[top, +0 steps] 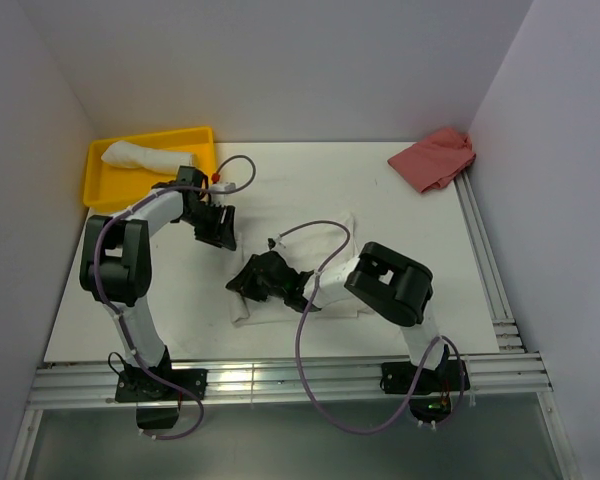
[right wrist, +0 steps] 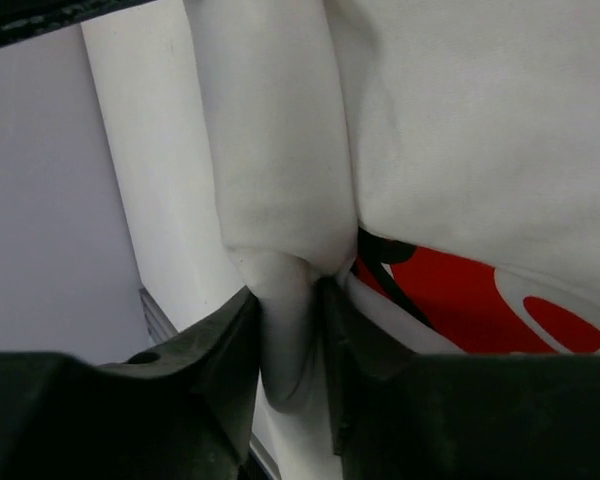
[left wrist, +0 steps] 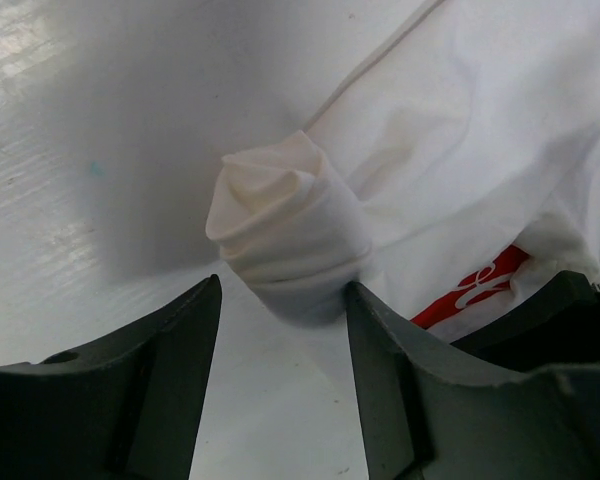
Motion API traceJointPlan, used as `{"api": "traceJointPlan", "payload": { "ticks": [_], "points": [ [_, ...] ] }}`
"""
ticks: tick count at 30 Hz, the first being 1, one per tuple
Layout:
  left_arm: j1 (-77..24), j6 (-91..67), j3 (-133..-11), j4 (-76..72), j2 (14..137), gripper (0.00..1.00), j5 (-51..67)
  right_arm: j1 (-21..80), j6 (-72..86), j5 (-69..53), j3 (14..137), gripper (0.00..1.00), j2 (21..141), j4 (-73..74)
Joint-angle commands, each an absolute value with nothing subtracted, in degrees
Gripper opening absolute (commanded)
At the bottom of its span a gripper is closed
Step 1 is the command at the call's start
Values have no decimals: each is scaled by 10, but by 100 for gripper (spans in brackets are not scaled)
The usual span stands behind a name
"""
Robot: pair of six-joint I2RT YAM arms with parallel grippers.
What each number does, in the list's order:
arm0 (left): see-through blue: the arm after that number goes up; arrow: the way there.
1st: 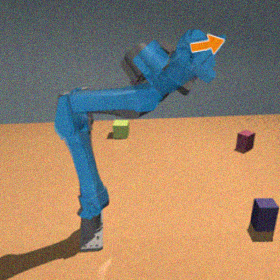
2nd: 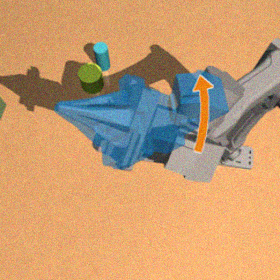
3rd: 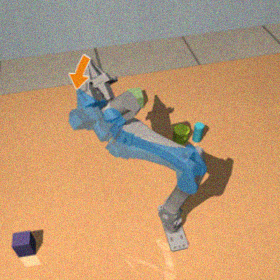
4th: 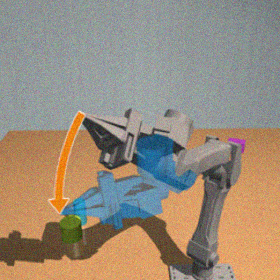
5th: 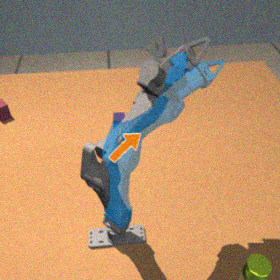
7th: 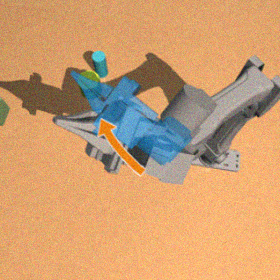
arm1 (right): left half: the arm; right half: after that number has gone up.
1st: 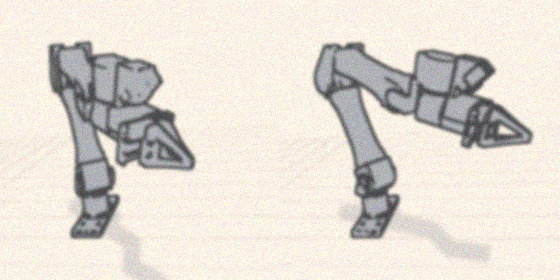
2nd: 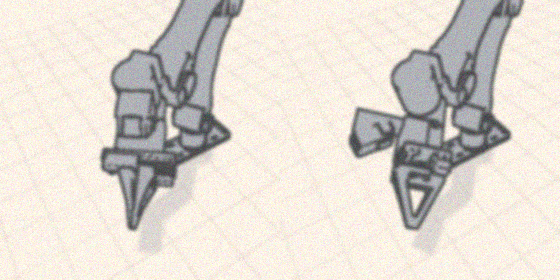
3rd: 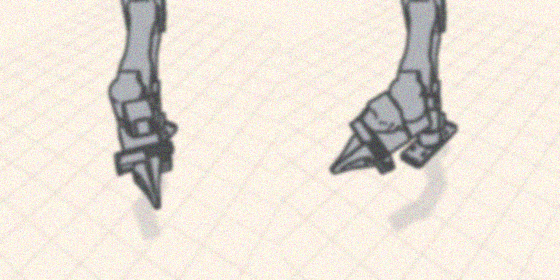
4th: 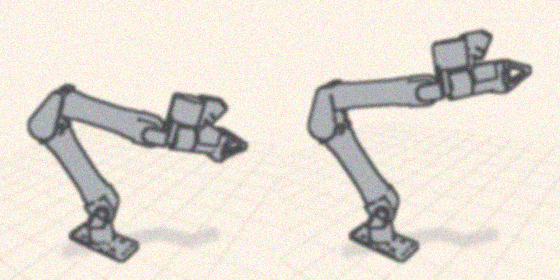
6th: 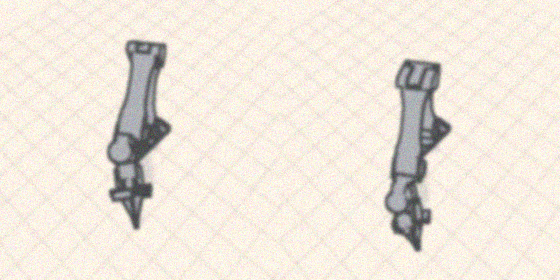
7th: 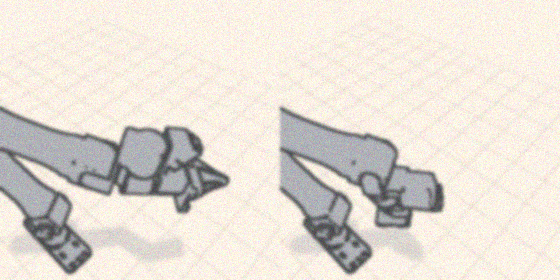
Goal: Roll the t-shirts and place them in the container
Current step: Roll the tshirt
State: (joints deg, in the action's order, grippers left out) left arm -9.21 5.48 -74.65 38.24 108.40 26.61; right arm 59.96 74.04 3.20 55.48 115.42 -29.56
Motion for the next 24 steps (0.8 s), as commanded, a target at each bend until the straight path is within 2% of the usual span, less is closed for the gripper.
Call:
{"api": "traceJointPlan", "payload": {
  "ticks": [1, 5, 8, 18, 24],
  "points": [
    [-101, 58, -741, 360, 1089, 56, 283, 608, 733, 61, 556, 39, 1133, -216],
    [-114, 47, -737, 349, 1092, 51, 253, 634, 702, 157, 616, 52, 1100, -77],
    [-128, 40, -735, 342, 1089, 49, 225, 658, 691, 204, 663, 56, 1092, 28],
    [-151, 36, -743, 343, 1088, 49, 179, 699, 678, 342, 835, 58, 1110, 295],
    [-161, 33, -751, 346, 1091, 50, 174, 702, 631, 364, 910, 57, 1148, 309]
  ]
}}
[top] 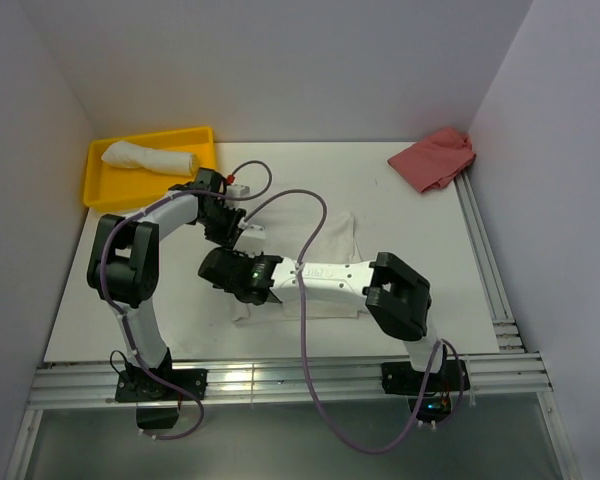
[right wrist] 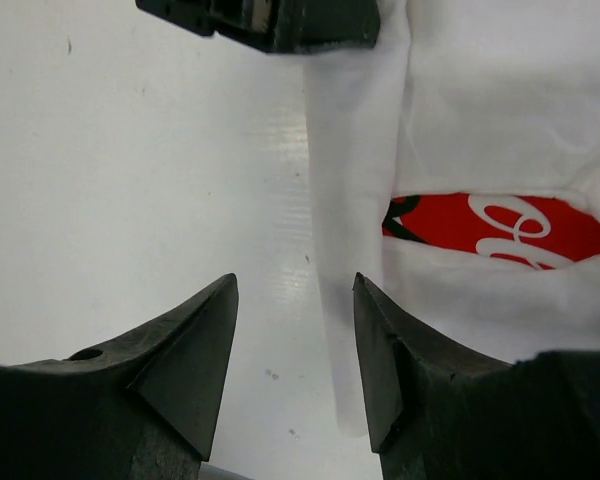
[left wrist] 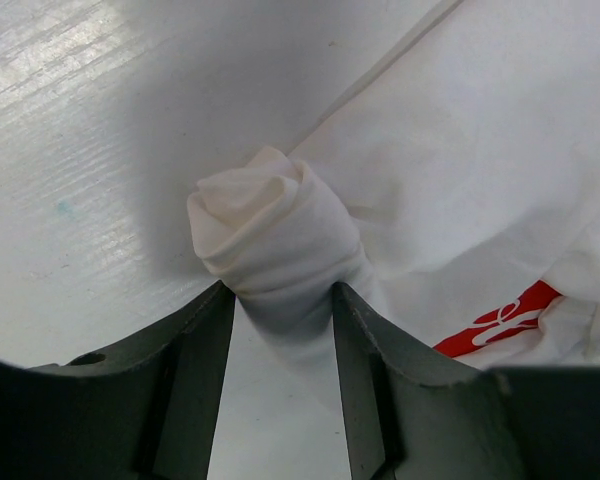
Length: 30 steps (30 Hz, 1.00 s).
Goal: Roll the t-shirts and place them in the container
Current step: Roll the tshirt
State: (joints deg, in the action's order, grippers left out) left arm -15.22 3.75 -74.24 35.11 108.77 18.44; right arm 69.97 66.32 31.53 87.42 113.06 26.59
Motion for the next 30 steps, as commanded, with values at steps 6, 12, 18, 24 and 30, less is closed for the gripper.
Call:
{"api": "traceJointPlan", "payload": {
  "ticks": [6, 12, 18, 24, 30],
  "points": [
    [-165, 33, -754, 350, 1091, 50, 169, 701, 598, 376, 1020, 57, 1225, 338],
    [-167, 33, -756, 353, 1086, 52, 170, 694, 602, 375, 1073, 57, 1274, 379],
    [-168, 35, -761, 356, 1082, 55, 175, 693, 621, 368, 1042, 57, 1277, 390],
    [-169, 40, -771, 361, 1075, 61, 181, 693, 631, 352, 1019, 57, 1280, 393],
    [-168, 40, -793, 372, 1070, 67, 185, 692, 647, 349, 1016, 58, 1295, 424]
  ]
}}
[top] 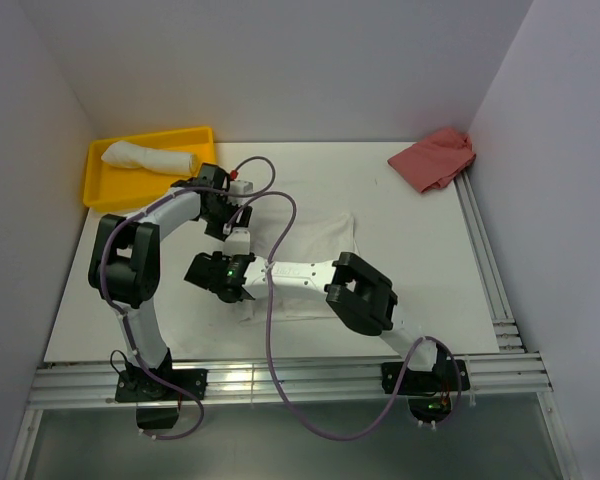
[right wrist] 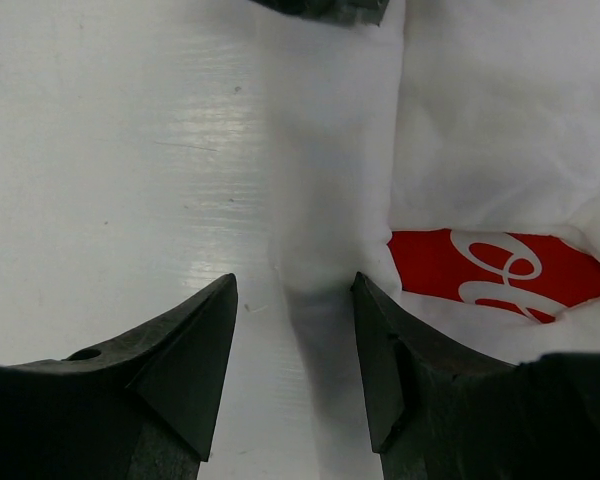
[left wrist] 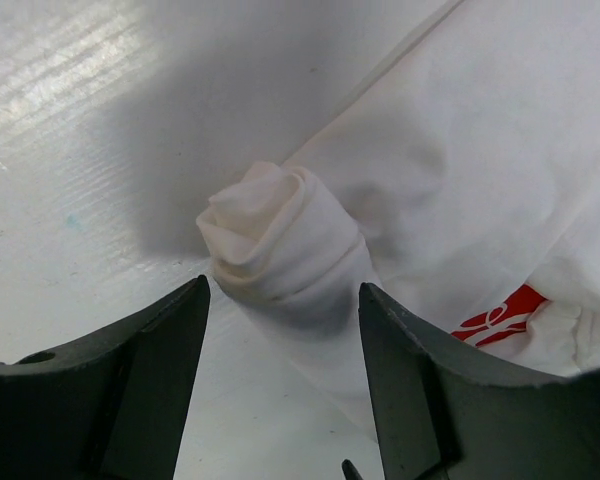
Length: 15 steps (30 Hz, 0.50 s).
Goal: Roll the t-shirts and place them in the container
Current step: Roll the tshirt
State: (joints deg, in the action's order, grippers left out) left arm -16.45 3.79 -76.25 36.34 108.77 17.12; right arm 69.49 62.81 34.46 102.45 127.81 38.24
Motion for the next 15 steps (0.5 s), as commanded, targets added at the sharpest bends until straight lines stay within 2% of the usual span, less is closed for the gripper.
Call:
{"api": "traceJointPlan", "payload": {
  "ticks": [1, 11, 14, 15],
  "points": [
    [-168, 40, -796, 374, 1069, 67, 186, 693, 649, 349, 1015, 58, 1295, 427],
    [-152, 40, -832, 387, 1078, 68, 199, 689, 664, 332, 1005, 57, 1318, 450],
    [-143, 40, -832, 388, 1078, 68, 208, 687, 664, 326, 988, 49, 1311, 438],
    [-141, 41, -831, 388, 1078, 68, 212, 685, 660, 324, 979, 41, 1304, 427]
  ]
}}
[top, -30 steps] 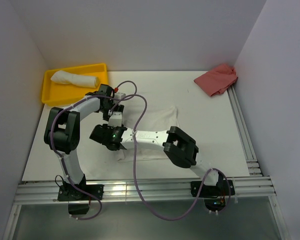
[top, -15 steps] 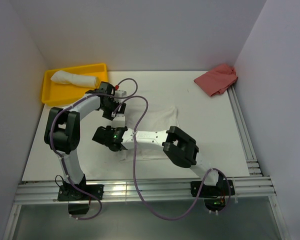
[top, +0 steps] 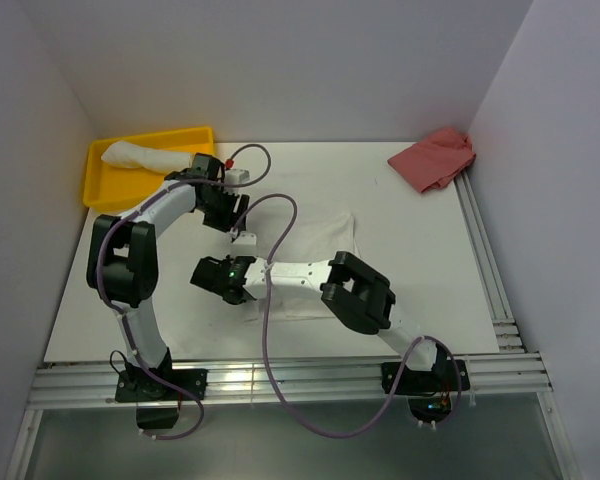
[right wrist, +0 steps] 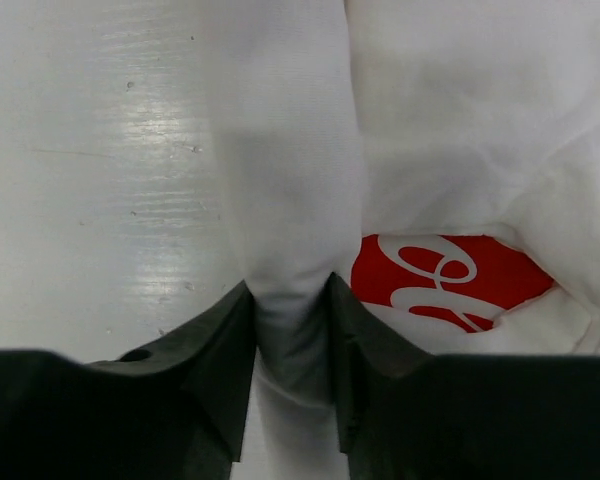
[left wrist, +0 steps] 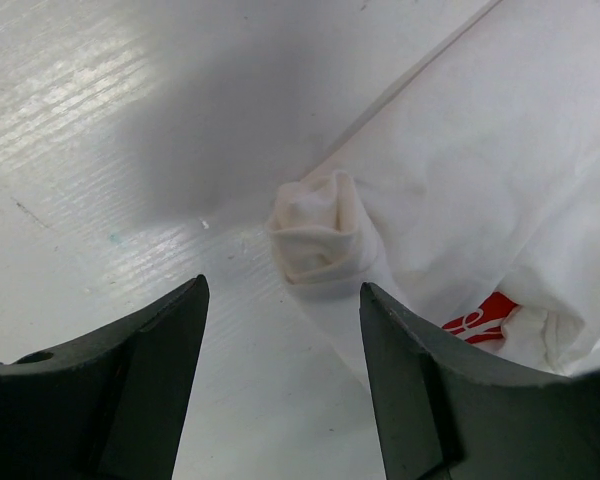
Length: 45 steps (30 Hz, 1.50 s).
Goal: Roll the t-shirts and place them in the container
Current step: Roll the tshirt
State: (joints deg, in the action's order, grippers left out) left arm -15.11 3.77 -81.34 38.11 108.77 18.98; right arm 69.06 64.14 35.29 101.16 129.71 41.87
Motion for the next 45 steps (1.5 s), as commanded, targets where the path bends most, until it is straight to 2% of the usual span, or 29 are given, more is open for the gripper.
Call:
{"api": "traceJointPlan", "payload": {
  "ticks": [1, 3, 4, 8, 14, 26, 29, 32, 34, 35, 38, 45],
  "points": [
    [-140, 41, -829, 388, 1077, 68, 214, 683, 658, 320, 974, 37, 1301, 418],
    [-136, 44, -824, 385, 1074, 68, 221, 677, 647, 302, 952, 28, 1287, 382],
    [-134, 46, -823, 385, 1072, 68, 223, 674, 640, 290, 941, 27, 1279, 361],
    [-126, 54, -824, 394, 1071, 68, 250, 652, 612, 201, 841, 24, 1226, 201],
    [-108, 70, -829, 410, 1071, 68, 275, 599, 644, 42, 612, 24, 1151, -180],
    [-108, 68, -788, 388, 1072, 68, 306, 564, 726, -48, 521, 24, 1172, -367],
    [-111, 62, -780, 379, 1082, 66, 315, 562, 740, -52, 508, 28, 1172, -388],
    [-116, 52, -773, 369, 1092, 60, 311, 561, 730, -38, 518, 33, 1165, -354],
    [-123, 44, -773, 365, 1097, 51, 295, 564, 721, -7, 526, 42, 1149, -291],
    [-126, 38, -772, 364, 1097, 42, 287, 566, 709, -1, 536, 46, 1135, -247],
    [-136, 31, -773, 361, 1096, 30, 252, 583, 682, 82, 578, 53, 1108, -119],
    [-150, 28, -780, 367, 1099, 20, 218, 648, 654, 272, 721, 58, 1096, 141]
  ]
}}
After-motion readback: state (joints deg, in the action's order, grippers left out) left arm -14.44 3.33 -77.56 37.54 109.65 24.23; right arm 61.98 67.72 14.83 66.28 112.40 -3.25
